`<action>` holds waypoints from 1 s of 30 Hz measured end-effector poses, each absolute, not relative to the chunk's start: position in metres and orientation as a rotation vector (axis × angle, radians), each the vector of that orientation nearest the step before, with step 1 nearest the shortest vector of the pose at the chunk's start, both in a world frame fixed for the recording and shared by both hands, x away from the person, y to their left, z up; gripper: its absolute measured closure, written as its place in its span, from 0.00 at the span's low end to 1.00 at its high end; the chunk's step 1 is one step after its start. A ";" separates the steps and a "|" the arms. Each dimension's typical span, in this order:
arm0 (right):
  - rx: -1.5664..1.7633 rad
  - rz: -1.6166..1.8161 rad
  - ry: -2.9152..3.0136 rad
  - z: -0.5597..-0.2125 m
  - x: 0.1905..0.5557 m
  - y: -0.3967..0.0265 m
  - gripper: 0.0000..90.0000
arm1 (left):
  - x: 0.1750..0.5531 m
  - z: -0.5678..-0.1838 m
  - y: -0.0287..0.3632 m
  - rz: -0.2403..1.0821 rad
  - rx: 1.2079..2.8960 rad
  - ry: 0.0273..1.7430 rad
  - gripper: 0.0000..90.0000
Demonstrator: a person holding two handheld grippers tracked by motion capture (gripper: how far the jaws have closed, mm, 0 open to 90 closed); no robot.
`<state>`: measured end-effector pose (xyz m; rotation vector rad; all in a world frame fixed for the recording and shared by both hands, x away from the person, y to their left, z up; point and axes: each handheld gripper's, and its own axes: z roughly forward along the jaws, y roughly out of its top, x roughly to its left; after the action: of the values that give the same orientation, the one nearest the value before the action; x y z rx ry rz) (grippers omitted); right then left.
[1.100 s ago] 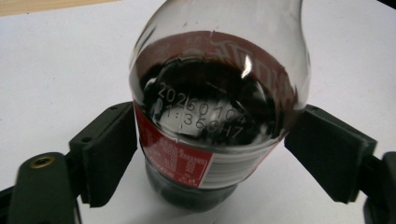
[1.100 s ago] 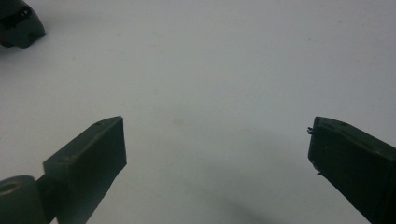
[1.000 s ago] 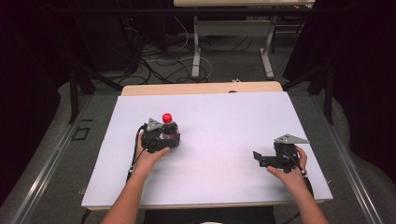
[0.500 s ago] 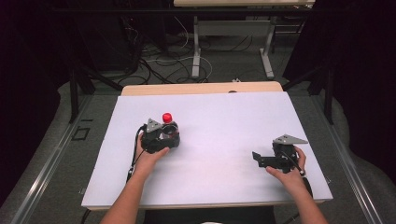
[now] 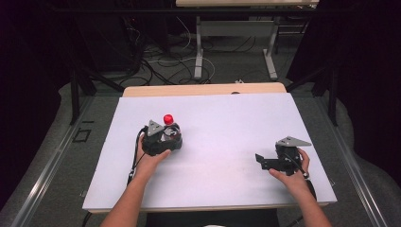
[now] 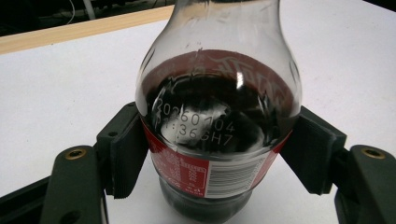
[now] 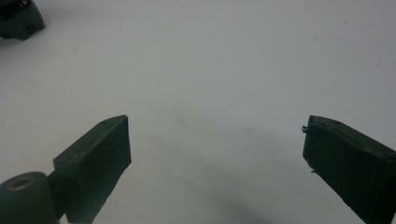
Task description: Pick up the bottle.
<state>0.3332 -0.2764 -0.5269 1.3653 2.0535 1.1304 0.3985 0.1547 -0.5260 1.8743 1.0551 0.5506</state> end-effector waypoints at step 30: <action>1.268 1.181 2.129 -0.512 0.326 -0.260 0.23 | 0.369 -0.507 0.131 0.453 1.933 0.930 0.34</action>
<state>0.3260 -0.2597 -0.5119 1.2680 2.1290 1.1809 0.3693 0.1306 -0.5066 1.9328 0.9300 0.4533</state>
